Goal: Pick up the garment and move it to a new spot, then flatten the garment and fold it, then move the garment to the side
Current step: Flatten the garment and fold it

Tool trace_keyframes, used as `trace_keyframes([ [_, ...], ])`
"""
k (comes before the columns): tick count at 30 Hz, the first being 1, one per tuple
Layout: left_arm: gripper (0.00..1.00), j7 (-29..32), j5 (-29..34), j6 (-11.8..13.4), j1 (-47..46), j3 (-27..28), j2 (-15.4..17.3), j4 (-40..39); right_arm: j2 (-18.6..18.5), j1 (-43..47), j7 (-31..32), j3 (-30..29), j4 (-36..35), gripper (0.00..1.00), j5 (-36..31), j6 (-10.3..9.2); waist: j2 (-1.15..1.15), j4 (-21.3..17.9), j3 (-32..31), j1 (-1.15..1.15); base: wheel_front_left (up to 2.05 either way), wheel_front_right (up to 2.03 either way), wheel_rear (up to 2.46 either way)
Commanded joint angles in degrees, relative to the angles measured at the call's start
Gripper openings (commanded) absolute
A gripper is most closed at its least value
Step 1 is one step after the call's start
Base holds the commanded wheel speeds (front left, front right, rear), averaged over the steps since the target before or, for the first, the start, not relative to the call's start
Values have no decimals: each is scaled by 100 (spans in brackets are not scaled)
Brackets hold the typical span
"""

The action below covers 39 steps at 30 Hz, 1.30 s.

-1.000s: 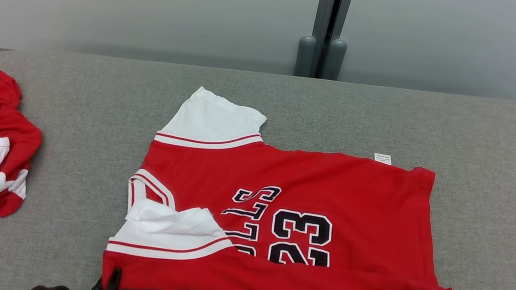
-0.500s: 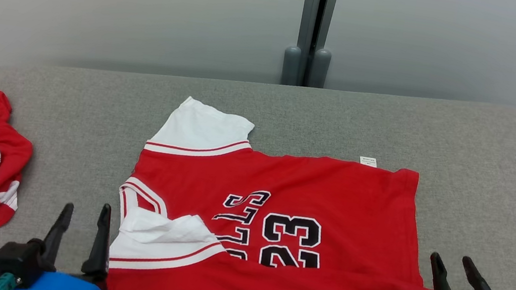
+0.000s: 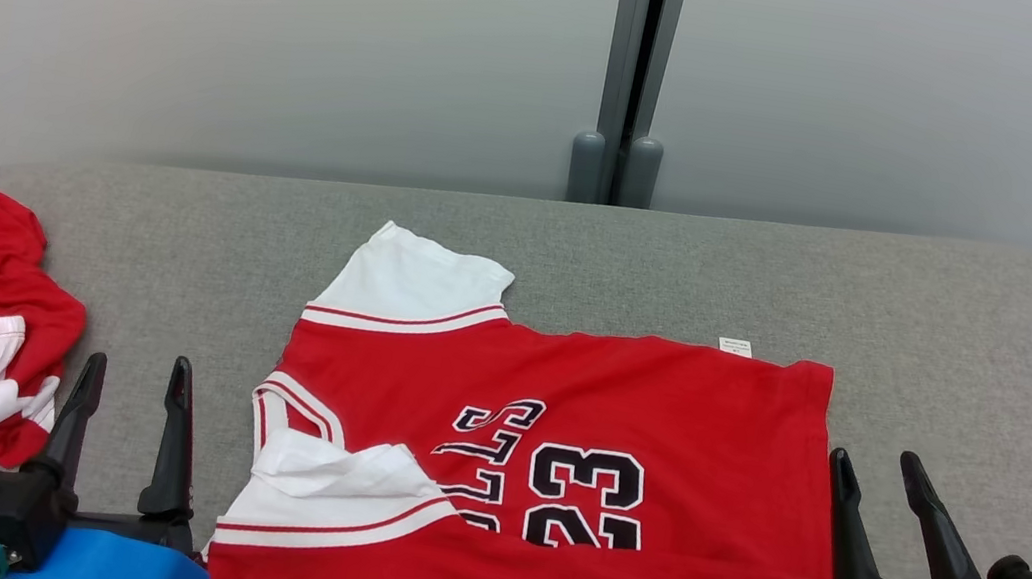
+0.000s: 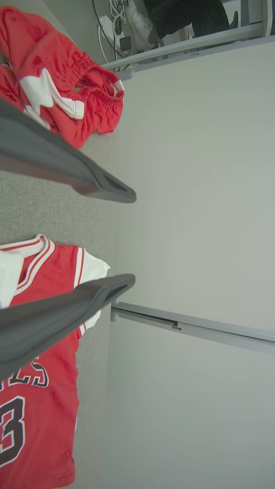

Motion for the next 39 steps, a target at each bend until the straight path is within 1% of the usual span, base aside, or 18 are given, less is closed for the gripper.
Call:
trace_keyframes([
  [1, 100, -26, 83, -4, 38, 65, -40, -15, 99, -36, -54, -41, -75, 100, -152, 3, 0, 24, -29, 0, 0, 0, 0],
  [10, 100, -26, 221, 1, -12, 129, -81, 188, 365, 105, -63, -266, -239, 100, -618, 3, 0, 102, -94, 0, 0, 0, 0],
  [15, 100, 74, 188, -57, -41, 78, -42, 367, 487, 239, 174, -468, -356, 100, -882, 3, 0, 133, -98, 0, 0, 0, 0],
  [20, 100, 160, 179, -53, -49, 48, -22, 452, 525, 338, 311, -453, -318, 100, -970, 3, 0, 136, -87, 0, 0, 0, 0],
  [24, 100, 243, 207, 6, -44, -2, -19, 485, 546, 372, 427, -467, -251, 100, -1022, 3, 0, 135, -79, 0, 0, 0, 0],
  [32, 100, 307, 188, 41, -53, -52, 28, 544, 559, 342, 477, -477, -199, 100, -1090, 3, 0, 124, -59, 0, 0, 0, 0],
  [35, 100, 321, 172, 34, -93, -65, 43, 579, 560, 299, 510, -483, -169, 100, -1089, 3, 0, 113, -51, 0, 0, 0, 0],
  [39, 100, 357, 133, -82, -309, -61, 118, 694, 559, 148, 559, -535, -90, 100, -1094, 3, 0, 93, -8, 0, 0, 0, 0],
])
